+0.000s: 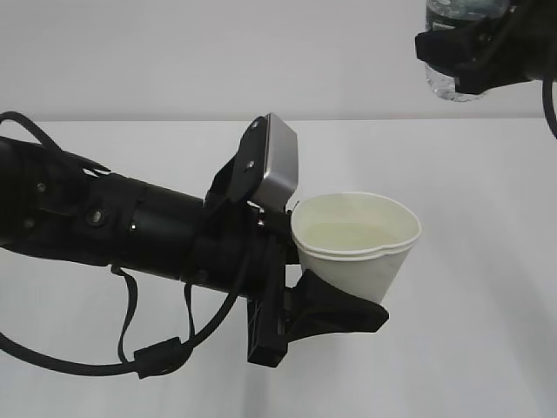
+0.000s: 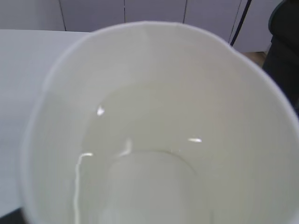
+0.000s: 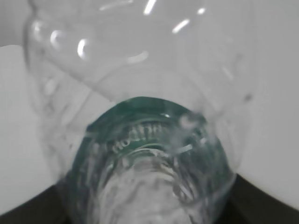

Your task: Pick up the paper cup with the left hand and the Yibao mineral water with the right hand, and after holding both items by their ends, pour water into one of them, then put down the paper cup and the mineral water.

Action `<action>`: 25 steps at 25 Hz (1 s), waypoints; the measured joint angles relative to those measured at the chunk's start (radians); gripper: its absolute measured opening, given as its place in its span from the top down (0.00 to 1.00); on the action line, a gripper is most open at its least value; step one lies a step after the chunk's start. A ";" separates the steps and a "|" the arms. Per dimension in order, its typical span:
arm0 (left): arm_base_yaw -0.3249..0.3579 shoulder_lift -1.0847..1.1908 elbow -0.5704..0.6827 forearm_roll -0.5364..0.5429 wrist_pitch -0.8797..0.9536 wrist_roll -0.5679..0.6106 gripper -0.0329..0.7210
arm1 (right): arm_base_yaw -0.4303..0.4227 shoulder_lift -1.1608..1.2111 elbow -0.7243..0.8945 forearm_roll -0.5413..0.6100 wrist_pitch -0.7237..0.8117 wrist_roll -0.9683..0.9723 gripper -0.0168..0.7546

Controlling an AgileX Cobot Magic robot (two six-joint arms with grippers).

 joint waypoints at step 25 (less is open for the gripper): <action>0.000 0.000 0.000 -0.006 0.027 0.000 0.40 | -0.149 0.000 0.086 0.220 -0.075 -0.171 0.45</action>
